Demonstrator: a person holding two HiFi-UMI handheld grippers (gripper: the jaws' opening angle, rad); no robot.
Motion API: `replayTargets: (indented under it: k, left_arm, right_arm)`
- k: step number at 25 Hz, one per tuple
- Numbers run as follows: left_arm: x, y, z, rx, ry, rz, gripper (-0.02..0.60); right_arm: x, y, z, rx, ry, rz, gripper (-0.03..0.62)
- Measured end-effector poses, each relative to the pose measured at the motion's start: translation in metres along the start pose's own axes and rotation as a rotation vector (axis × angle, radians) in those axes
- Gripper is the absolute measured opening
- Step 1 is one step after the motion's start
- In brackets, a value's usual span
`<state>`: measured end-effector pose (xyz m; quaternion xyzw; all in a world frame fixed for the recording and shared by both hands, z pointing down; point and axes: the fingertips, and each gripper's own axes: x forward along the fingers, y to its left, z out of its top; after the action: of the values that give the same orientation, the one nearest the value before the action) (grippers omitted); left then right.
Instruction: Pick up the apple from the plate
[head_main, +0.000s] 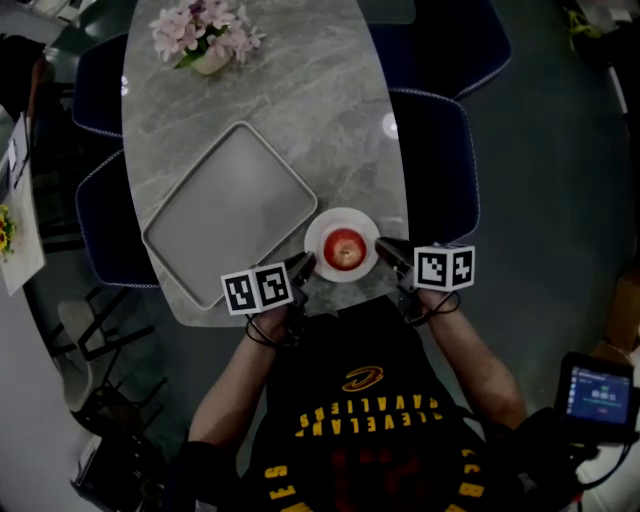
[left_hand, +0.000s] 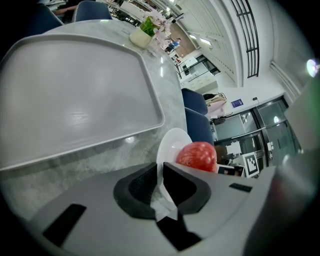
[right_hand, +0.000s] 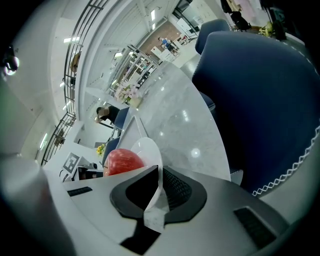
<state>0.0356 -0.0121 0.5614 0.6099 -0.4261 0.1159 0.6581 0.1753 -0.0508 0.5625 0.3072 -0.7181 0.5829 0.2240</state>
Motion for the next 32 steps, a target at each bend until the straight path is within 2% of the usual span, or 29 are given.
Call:
replayTargets:
  k: [17, 32]
  left_arm:
    - [0.036, -0.001, -0.021, 0.02, 0.06, 0.036, 0.041]
    - [0.043, 0.006, -0.028, 0.034, 0.083, 0.054, 0.041]
  right_arm:
    - [-0.007, -0.041, -0.014, 0.041, 0.014, -0.033, 0.038]
    - [-0.003, -0.047, -0.02, 0.022, 0.018, -0.046, 0.038]
